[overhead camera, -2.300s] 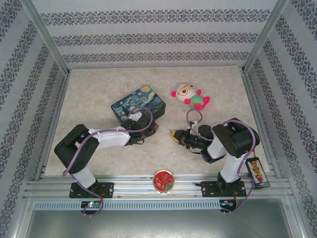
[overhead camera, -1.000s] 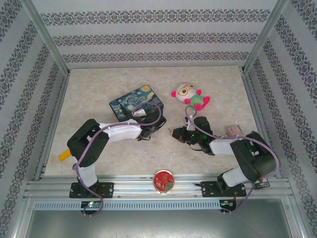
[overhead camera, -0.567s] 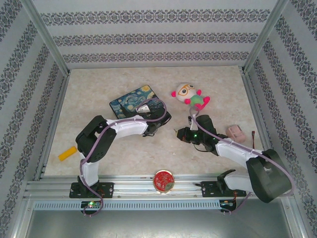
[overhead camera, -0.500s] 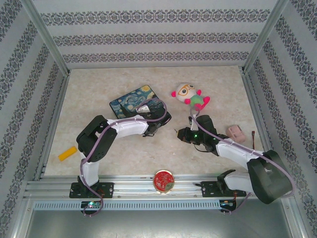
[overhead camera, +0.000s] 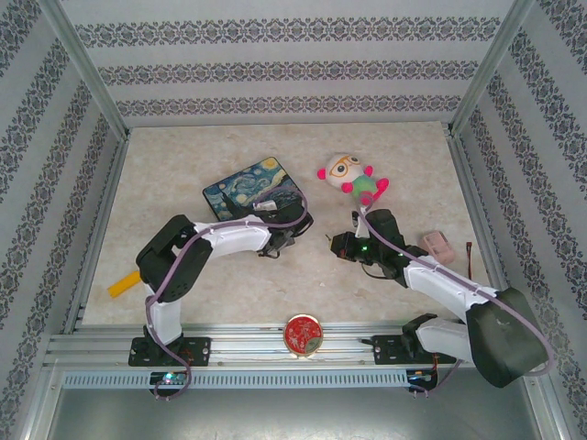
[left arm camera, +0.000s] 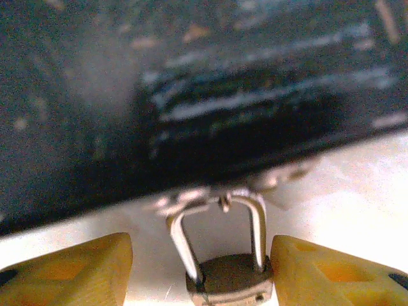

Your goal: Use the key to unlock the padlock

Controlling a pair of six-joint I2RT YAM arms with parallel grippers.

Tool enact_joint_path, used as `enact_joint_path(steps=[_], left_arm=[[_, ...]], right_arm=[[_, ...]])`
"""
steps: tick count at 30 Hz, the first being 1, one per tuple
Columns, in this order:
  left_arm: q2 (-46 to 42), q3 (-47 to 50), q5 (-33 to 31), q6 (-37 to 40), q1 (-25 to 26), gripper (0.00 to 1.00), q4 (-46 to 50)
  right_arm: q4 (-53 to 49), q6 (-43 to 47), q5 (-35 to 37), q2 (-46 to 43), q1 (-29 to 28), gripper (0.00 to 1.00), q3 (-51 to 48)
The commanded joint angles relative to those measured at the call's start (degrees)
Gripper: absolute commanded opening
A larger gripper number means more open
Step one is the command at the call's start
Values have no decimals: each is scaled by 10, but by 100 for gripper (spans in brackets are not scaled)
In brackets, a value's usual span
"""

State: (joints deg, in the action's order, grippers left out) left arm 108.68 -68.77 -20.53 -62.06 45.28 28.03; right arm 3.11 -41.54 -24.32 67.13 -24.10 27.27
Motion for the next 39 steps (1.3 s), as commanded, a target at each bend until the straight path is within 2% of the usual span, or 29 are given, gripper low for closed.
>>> enact_joint_path(steps=[1,12,17,22,28,39], left_arm=[[-29,12,25,35,-2,57,1],[-12,7,29,30,-2,53,1],[3,3,-5,4,-2,66,8],[27,-22,-32,-1,-2,68,17],[71,-68,-59,2,-3,64,64],[29,-9,-5,12,0,50,40]], right_arm=[[-23,15,19,-13,6,0,17],[-33,17,32,-17,6,0,16],[-31,20,32,-12,6,0,13],[-29,21,30,-5,6,0,11],[-21,18,29,-6,6,0,4],[-12,17,28,7,6,0,3]])
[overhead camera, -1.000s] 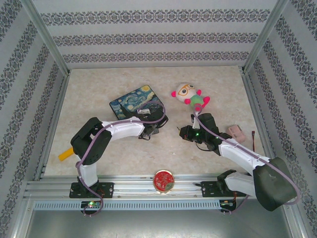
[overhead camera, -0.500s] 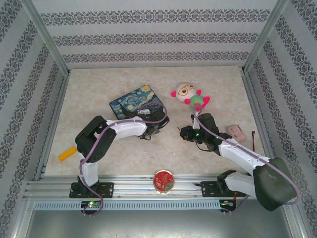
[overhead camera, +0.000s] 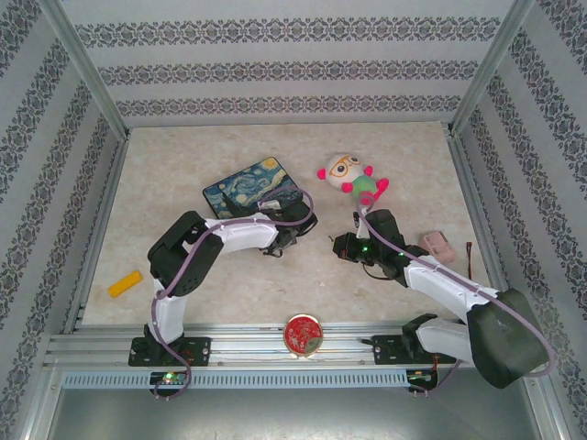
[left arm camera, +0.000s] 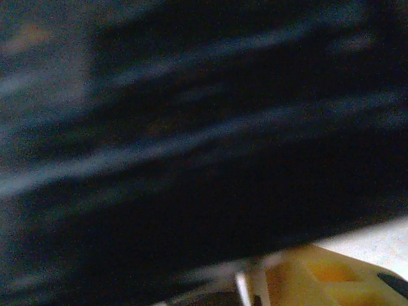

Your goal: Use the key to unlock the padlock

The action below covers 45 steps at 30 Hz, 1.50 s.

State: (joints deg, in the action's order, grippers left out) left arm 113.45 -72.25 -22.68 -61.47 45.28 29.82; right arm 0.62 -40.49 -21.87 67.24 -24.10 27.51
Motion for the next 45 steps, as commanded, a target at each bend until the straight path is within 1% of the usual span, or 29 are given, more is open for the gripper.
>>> enact_joint_path(steps=[1,5,14,17,21,24,27,29,35,39,45], left_arm=[[-24,32,20,7,0,49,17],[-35,37,26,12,0,43,10],[-20,19,36,29,0,41,0],[-16,17,41,32,0,35,-8],[-17,15,43,35,0,32,-18],[-20,16,49,42,0,26,-28],[-26,23,71,51,0,22,-51],[-32,30,88,51,0,22,-64],[-71,67,139,16,0,22,-125],[-90,87,170,-22,0,22,-162],[-118,136,207,-83,0,22,-251]], right_arm=[[13,7,3,8,6,0,2],[15,6,2,13,6,0,6],[15,2,3,11,6,0,7],[15,2,2,14,6,0,6],[20,5,-1,20,5,0,4],[32,11,-7,25,2,0,1],[52,20,-9,29,-6,0,-4],[65,25,-8,31,-11,0,-10],[99,29,4,27,-30,0,-31],[109,26,32,15,-53,0,-45],[134,12,73,-10,-83,0,-72]])
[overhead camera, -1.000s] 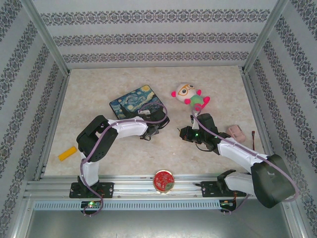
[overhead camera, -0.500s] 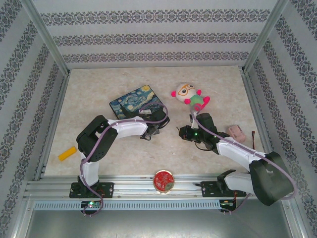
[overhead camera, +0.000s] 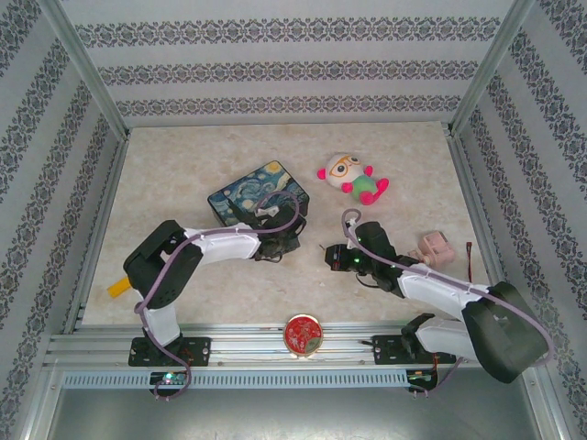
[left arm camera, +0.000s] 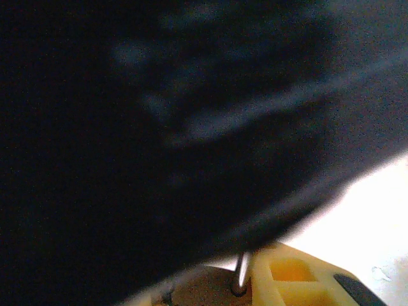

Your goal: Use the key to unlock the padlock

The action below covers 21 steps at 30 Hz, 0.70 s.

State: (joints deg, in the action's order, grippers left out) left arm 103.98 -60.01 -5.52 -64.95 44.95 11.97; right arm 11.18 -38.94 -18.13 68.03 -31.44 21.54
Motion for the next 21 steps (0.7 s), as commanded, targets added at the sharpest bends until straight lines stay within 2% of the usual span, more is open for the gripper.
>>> enact_joint_path(steps=[1,10,21], left_arm=[[-25,20,40,-58,3,22,-85],[-11,37,79,-103,5,22,-165],[6,48,99,-134,6,22,-223]], right_arm=[[28,-4,43,-22,-14,0,-15],[45,-23,111,-29,-60,0,-34],[114,-46,103,43,-82,0,-28]])
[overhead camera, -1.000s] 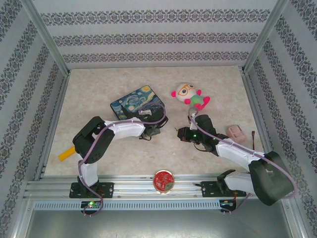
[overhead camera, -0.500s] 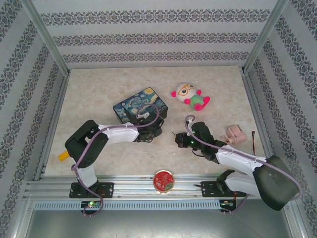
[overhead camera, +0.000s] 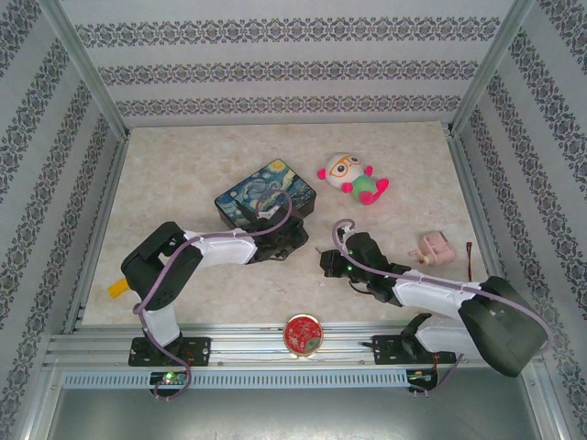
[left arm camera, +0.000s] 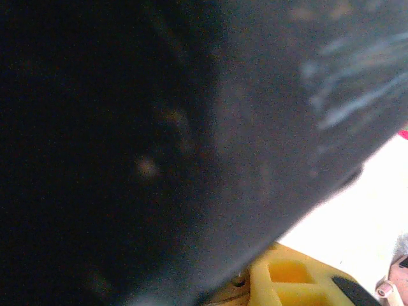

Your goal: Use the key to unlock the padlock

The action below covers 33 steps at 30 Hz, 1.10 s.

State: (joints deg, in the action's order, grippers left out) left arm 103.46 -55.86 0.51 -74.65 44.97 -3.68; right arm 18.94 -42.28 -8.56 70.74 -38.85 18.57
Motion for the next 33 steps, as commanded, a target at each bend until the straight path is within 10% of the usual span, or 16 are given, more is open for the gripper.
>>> enact_joint_path(steps=[1,33], left_arm=[[11,7,40,-38,6,23,-68],[6,22,49,-54,5,24,-90]], right_arm=[[44,-15,6,24,-9,0,4],[77,-20,35,114,-21,0,65]])
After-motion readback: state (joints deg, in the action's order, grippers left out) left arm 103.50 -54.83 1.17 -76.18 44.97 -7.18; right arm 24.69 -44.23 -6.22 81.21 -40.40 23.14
